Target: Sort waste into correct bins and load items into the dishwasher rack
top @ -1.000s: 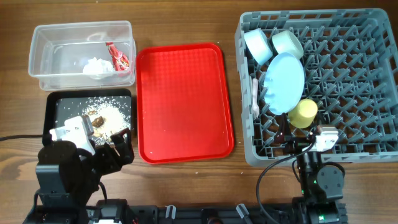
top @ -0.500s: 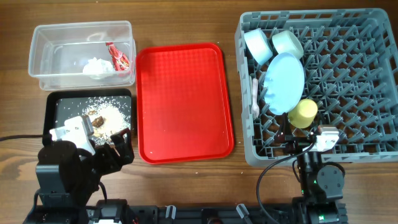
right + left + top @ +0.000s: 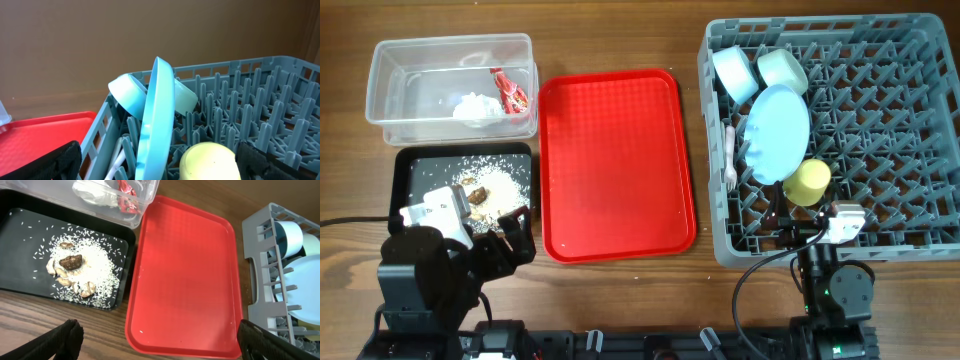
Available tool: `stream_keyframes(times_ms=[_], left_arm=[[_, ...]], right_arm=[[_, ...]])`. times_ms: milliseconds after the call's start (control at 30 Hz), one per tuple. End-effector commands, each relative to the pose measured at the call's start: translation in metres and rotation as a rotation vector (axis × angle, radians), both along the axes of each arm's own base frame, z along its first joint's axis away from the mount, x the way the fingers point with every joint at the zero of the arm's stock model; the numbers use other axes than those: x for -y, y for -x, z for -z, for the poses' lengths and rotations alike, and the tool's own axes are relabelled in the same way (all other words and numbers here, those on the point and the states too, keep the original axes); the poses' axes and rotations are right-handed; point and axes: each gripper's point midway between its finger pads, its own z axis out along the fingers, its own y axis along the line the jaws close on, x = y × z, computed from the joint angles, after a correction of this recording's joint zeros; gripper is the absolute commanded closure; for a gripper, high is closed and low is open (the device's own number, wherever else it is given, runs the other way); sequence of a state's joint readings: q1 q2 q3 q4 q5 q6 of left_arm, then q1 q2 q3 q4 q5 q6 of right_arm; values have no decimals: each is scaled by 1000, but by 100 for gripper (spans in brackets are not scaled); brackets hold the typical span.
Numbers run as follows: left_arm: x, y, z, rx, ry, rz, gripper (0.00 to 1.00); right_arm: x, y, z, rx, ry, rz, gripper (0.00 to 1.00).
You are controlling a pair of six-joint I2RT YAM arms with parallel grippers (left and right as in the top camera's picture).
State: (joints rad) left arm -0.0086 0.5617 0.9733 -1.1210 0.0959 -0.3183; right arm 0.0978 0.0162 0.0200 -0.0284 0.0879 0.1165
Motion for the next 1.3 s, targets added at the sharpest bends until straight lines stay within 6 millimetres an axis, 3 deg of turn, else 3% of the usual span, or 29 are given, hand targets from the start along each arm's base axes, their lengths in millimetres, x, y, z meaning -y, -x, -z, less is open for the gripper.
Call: stream_keyframes(times_ms=[0,367,467,600,967,1133,1267], left_arm=[[1,0,0,8,-12,17,0],[-6,3,3,-4,-40,-9,0],[-16,-5,-13,122,-117,-31,0],[-20,-14,-20,287,-154,-31,0],[-21,-42,7,748,-159,-57,0],[-18,-54,16,838,-160,-41,0],[-7,-59,31,875,-256,52,0]], right_arm=[[1,1,-6,21,-19,11,0],[1,1,-6,21,-19,11,0],[1,1,-6,21,-19,11,0],[1,1,-6,21,-19,11,0],[1,1,-6,21,-19,11,0],[1,1,-6,21,-19,11,0],[1,1,-6,21,-19,11,0]])
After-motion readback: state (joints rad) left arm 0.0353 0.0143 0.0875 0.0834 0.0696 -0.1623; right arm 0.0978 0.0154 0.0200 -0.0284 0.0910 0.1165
